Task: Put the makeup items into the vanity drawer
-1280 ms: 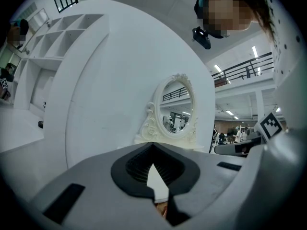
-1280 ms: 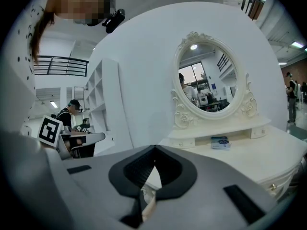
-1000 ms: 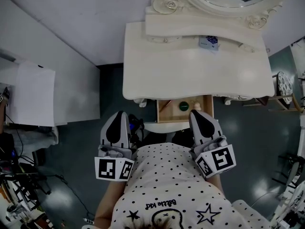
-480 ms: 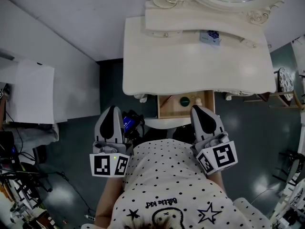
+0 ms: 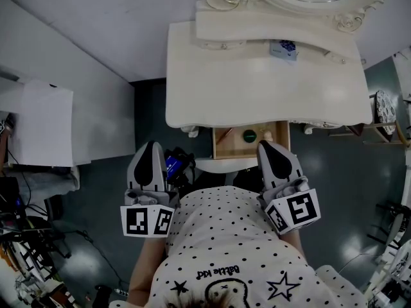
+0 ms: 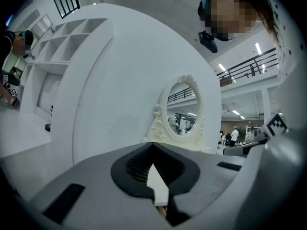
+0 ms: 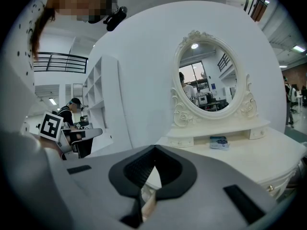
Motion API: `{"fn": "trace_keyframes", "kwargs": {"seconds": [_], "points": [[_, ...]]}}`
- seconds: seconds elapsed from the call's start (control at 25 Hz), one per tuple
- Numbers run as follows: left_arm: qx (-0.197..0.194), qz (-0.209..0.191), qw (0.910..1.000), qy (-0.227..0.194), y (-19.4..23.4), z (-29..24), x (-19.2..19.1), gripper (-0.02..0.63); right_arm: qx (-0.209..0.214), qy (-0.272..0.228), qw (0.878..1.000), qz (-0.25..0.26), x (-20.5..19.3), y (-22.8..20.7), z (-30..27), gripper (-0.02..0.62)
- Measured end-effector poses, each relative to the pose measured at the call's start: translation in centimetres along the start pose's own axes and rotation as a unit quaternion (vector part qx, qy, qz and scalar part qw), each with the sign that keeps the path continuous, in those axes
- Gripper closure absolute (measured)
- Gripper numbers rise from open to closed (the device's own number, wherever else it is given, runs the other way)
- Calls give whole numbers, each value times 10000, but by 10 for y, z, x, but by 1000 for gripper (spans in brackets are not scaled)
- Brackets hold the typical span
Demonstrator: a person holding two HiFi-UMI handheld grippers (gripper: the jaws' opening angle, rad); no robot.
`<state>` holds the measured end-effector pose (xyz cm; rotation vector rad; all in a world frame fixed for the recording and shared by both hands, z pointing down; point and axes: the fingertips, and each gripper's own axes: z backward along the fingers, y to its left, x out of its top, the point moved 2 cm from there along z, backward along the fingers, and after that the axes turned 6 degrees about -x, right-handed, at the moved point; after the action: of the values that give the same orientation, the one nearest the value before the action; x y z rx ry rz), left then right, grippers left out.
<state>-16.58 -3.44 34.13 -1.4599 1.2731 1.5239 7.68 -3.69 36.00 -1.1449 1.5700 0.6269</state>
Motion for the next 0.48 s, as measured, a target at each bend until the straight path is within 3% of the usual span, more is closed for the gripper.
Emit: {"fn": "trace_keyframes", "kwargs": {"seconds": [0.48], "points": [[7,18,10000,19,2,0,-1,611,2,27,10000,-7,0,0,-2,588]]}}
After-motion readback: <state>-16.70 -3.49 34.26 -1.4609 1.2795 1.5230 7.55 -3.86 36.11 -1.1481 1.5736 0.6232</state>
